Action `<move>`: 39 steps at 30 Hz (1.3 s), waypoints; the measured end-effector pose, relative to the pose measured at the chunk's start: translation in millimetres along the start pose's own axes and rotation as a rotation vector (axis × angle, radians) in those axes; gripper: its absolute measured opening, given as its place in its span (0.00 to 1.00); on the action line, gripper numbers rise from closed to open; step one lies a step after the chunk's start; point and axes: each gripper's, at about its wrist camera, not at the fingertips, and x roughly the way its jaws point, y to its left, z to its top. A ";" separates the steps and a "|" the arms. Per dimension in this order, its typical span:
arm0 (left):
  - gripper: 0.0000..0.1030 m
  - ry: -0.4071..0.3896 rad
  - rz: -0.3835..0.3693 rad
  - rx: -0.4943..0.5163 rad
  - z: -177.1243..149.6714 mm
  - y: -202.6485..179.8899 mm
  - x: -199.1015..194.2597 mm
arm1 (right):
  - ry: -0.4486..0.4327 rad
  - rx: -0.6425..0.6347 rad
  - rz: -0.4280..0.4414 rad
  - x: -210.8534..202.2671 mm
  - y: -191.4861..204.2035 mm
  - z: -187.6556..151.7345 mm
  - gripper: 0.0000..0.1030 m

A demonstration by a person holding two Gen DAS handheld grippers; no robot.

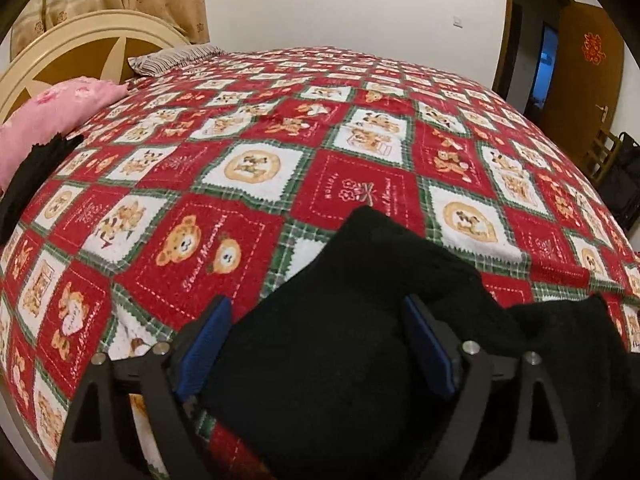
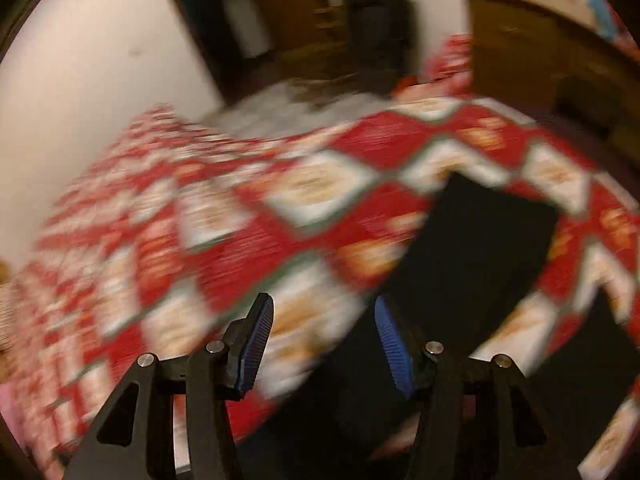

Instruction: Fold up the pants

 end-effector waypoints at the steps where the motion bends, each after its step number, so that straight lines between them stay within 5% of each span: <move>1: 0.87 -0.001 0.006 0.005 -0.2 -1.0 -0.7 | 0.024 -0.004 -0.038 7.7 -4.0 4.2 0.53; 7: 0.89 0.000 0.030 0.017 0.2 -3.9 -0.1 | 0.039 -0.060 -0.169 28.4 -1.7 10.2 0.56; 10: 0.89 0.002 0.033 0.016 0.5 -3.5 0.7 | 0.043 -0.051 -0.159 30.2 -2.3 14.4 0.57; 11: 0.89 0.002 0.033 0.016 0.5 -3.3 0.7 | 0.048 -0.045 -0.156 32.0 -5.6 16.7 0.52; 14: 0.90 0.002 0.032 0.015 0.4 -2.9 0.8 | 0.062 -0.025 -0.122 34.5 -11.5 18.6 0.08; 15: 0.90 0.002 0.032 0.015 0.5 -3.3 0.7 | 0.075 0.003 -0.070 30.9 -19.7 16.4 0.06; 20: 0.90 0.003 0.029 0.017 0.3 -3.2 1.1 | 0.004 0.129 0.199 -18.8 -74.6 10.2 0.05; 27: 0.91 0.009 0.022 0.020 1.1 -2.6 2.2 | -0.141 0.237 0.362 -103.3 -157.0 -46.0 0.05; 31: 0.92 0.009 0.022 0.029 1.8 -3.0 2.6 | -0.157 0.333 0.386 -110.0 -202.7 -89.8 0.05; 36: 0.94 0.009 0.020 0.041 3.3 -2.6 4.3 | -0.074 0.443 0.429 -83.1 -243.0 -135.4 0.05; 39: 0.97 0.016 0.020 0.043 5.3 -1.6 5.7 | -0.091 0.468 0.344 -80.7 -259.1 -142.8 0.05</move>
